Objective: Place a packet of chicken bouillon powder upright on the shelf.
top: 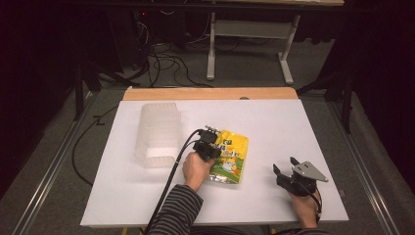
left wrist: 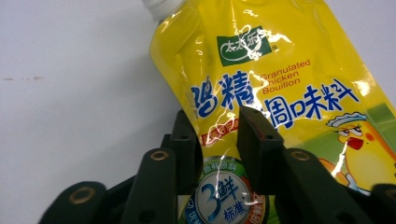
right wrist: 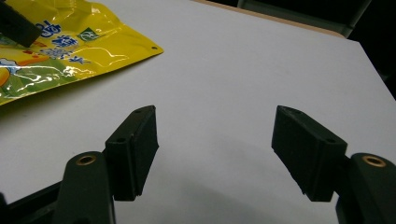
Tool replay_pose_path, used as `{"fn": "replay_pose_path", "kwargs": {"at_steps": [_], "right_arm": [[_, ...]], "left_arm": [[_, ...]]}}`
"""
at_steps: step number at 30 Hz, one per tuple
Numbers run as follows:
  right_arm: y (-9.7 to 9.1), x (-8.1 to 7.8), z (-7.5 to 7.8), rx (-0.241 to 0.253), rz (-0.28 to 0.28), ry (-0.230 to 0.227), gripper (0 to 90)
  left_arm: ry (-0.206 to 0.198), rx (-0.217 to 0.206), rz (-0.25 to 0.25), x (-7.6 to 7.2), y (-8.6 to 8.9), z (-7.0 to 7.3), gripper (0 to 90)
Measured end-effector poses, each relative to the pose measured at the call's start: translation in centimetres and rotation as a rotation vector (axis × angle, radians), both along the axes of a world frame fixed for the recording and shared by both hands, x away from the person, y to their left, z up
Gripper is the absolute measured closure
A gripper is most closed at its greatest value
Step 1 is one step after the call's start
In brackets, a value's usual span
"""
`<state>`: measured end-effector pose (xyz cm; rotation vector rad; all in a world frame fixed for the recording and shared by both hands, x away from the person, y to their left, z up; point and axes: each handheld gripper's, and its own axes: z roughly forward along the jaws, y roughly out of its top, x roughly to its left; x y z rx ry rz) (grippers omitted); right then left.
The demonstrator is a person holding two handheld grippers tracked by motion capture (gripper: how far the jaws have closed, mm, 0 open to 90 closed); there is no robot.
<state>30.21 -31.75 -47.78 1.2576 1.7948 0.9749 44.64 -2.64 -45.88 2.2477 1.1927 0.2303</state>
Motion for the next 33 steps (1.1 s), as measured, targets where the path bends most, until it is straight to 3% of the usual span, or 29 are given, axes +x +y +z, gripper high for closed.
{"fn": "replay_pose_path", "kwargs": {"at_steps": [5,11,17,33], "right_arm": [[0.0,0.0,0.0,0.001,-0.003,0.000,32.1],[0.0,0.0,0.0,0.003,0.000,-0.001,32.0],[-0.1,-0.1,0.0,0.017,-0.003,0.001,31.9],[-0.1,0.0,0.0,0.009,0.000,0.000,31.6]], "left_arm": [[-0.033,0.020,-0.010,-0.2,0.0,-0.1,87.7],[-0.029,0.003,-0.028,0.0,0.2,0.0,89.7],[-0.059,-0.006,-0.058,-0.7,0.4,0.7,90.0],[-0.192,-0.171,-0.157,-4.2,2.5,6.1,90.0]]}}
